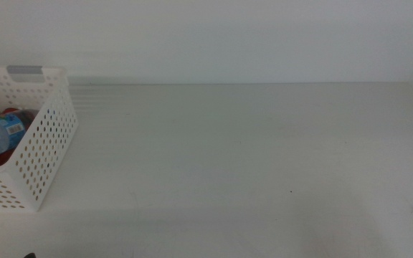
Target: Use arms to grab the bottles and put them into the dustbin to the left of the table.
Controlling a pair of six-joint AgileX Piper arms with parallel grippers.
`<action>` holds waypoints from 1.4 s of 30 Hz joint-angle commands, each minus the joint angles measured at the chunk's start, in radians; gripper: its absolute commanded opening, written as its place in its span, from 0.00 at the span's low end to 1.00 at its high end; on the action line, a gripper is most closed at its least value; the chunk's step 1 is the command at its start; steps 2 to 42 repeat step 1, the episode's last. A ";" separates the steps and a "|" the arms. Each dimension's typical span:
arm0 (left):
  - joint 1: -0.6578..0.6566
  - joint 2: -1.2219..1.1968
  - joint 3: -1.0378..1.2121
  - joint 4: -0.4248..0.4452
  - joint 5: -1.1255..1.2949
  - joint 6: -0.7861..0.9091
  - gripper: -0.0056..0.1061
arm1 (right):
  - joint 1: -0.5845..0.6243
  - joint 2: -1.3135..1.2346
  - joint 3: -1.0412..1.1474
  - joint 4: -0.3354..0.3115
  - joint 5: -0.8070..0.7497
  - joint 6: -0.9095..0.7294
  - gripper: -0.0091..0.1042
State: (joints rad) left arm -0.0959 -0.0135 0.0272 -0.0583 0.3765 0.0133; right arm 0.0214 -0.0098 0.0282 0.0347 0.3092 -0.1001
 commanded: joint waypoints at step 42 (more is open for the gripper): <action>0.000 -0.014 0.009 -0.011 -0.076 -0.013 0.84 | -0.005 -0.028 -0.008 -0.011 -0.070 -0.009 0.68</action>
